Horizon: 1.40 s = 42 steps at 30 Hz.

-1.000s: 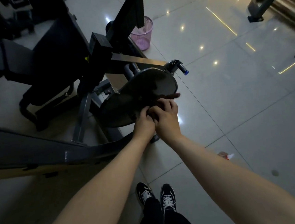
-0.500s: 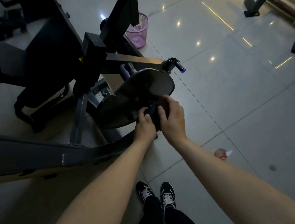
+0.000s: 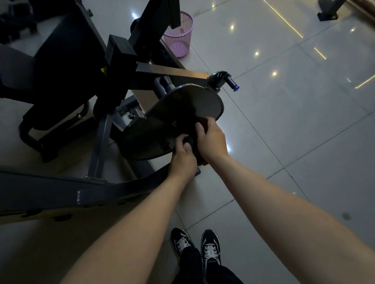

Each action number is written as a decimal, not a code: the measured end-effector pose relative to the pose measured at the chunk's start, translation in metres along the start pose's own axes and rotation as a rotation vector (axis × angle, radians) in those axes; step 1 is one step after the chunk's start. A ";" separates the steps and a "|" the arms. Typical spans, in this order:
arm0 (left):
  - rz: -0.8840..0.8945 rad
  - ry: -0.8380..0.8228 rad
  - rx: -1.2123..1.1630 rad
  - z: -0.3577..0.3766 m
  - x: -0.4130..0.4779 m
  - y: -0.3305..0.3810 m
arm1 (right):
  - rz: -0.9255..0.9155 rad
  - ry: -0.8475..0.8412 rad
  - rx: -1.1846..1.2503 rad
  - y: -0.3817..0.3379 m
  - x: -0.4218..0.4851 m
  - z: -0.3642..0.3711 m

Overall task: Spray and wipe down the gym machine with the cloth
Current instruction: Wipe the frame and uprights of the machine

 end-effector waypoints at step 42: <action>0.446 0.452 0.261 -0.070 -0.045 0.063 | -0.557 0.326 0.058 -0.123 0.024 -0.008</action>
Point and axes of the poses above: each hand's wrist, its own x-axis towards the middle knuckle, its own z-axis out of the palm, y = z × x, the point moved 1 cm from there along x, towards the middle knuckle, and after that the axes turned 15 degrees about -z, right-handed, at the moved point
